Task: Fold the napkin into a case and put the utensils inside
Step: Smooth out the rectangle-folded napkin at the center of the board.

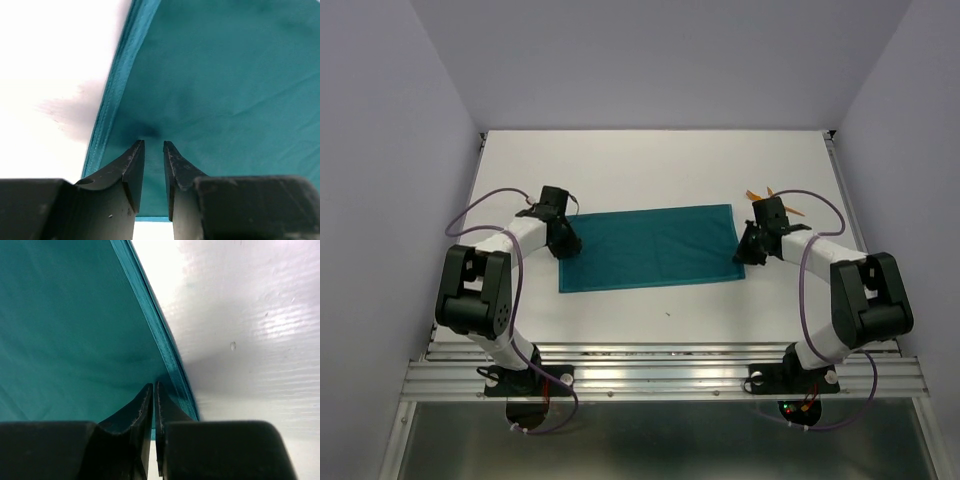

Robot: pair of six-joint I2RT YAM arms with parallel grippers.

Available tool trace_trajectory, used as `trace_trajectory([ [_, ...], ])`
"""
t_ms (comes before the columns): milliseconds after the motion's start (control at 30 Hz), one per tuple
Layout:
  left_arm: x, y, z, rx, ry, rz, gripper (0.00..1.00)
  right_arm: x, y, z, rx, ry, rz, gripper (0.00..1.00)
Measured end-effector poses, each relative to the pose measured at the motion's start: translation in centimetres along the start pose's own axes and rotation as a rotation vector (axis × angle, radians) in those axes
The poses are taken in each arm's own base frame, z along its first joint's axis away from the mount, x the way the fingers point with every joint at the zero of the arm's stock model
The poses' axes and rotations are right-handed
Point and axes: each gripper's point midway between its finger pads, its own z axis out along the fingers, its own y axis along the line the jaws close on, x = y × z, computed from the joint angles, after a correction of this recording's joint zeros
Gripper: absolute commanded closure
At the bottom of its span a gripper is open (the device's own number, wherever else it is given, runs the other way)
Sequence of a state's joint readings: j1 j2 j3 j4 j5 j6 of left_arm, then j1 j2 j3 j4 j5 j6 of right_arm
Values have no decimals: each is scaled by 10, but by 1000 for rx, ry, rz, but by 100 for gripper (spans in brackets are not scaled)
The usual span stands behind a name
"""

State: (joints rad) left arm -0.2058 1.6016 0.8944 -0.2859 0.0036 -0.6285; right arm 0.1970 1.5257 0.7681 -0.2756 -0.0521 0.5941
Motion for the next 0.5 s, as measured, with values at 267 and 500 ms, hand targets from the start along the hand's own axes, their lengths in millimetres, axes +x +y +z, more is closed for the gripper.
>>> trace_trajectory([
  [267,-43,-88,-22,164,-78,84,64,-65,62,-8,-93,-98,-39,89],
  [500,-51,-151,-5,330,-42,101,65,-90,172,13,-272,-108,-148,89],
])
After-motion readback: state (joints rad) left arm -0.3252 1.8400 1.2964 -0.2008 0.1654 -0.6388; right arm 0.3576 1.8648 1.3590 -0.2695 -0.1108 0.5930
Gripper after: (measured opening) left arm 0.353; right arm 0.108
